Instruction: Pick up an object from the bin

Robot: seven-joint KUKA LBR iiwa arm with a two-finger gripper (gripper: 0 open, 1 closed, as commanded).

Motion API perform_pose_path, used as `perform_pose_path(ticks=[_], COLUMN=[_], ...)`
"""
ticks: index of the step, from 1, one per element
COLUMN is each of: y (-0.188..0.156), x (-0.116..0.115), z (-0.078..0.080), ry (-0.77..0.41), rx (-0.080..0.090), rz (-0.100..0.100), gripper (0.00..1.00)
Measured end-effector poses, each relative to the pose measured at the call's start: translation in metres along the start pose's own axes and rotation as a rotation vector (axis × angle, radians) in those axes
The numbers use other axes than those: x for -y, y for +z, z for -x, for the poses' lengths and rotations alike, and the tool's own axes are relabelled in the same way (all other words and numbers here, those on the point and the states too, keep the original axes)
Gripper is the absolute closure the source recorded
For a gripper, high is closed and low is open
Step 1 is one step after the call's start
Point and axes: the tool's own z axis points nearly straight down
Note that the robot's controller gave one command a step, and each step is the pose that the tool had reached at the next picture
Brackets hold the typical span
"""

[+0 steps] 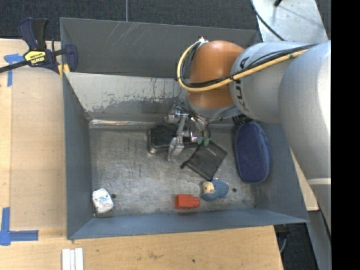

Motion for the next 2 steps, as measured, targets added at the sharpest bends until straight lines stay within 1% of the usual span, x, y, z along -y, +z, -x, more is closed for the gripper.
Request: perform_pose_path(ticks=[1, 2], y=[-0.0009, -0.0013], x=[-0.0001, -0.0001], z=[0.0006, 0.0006], ry=[0.001, 0.001], rx=[0.002, 0.002], rz=[0.001, 0.0], gripper=[1.0, 1.0])
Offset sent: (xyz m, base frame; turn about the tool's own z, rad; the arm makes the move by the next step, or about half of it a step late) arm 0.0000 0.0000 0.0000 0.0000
